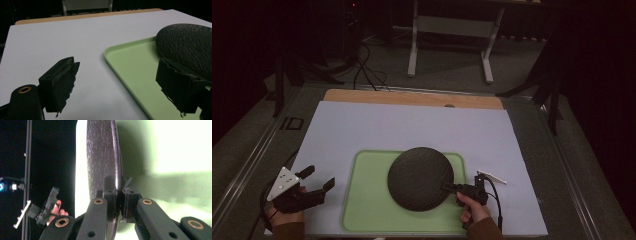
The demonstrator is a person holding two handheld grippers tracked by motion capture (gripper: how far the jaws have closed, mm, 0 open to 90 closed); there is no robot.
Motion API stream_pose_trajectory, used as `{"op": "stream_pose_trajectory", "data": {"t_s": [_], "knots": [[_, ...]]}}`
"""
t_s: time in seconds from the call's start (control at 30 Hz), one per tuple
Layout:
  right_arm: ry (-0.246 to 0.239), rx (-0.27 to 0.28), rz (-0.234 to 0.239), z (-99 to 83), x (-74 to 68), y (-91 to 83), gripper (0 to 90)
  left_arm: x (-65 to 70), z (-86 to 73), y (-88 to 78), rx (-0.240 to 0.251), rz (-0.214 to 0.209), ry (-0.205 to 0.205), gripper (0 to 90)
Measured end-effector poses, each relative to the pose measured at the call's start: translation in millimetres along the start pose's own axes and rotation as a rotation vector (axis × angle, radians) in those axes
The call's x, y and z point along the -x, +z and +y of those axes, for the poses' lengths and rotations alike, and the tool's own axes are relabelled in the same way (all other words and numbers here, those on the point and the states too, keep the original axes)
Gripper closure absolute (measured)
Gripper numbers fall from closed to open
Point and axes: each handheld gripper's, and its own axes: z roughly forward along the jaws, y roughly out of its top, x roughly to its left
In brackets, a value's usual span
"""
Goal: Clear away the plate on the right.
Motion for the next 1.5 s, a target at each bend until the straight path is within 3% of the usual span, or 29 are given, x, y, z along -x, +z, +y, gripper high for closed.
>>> {"op": "stream_pose_trajectory", "data": {"t_s": [0.23,0.5,0.83,1.13,1.5], "knots": [[-0.033,-0.082,-0.022,-4.8,-6.6,9.6,84.4,0.0,0.0,-0.2,-0.001,0.001,0.001,16.6],[-0.063,-0.133,-0.032,-7.2,-7.4,15.6,84.8,0.2,0.1,0.0,0.000,0.003,0.001,16.6],[-0.053,-0.119,-0.040,-6.5,-6.3,17.8,83.4,-0.1,0.0,-0.3,0.000,0.002,0.000,16.6],[-0.116,-0.118,-0.118,-5.8,-5.3,21.0,76.9,-0.3,-0.1,-0.1,0.001,0.003,-0.002,16.6],[-0.200,-0.122,-0.148,-3.6,-11.8,19.9,70.0,-0.2,0.0,0.1,0.000,0.003,-0.001,16.6]]}}
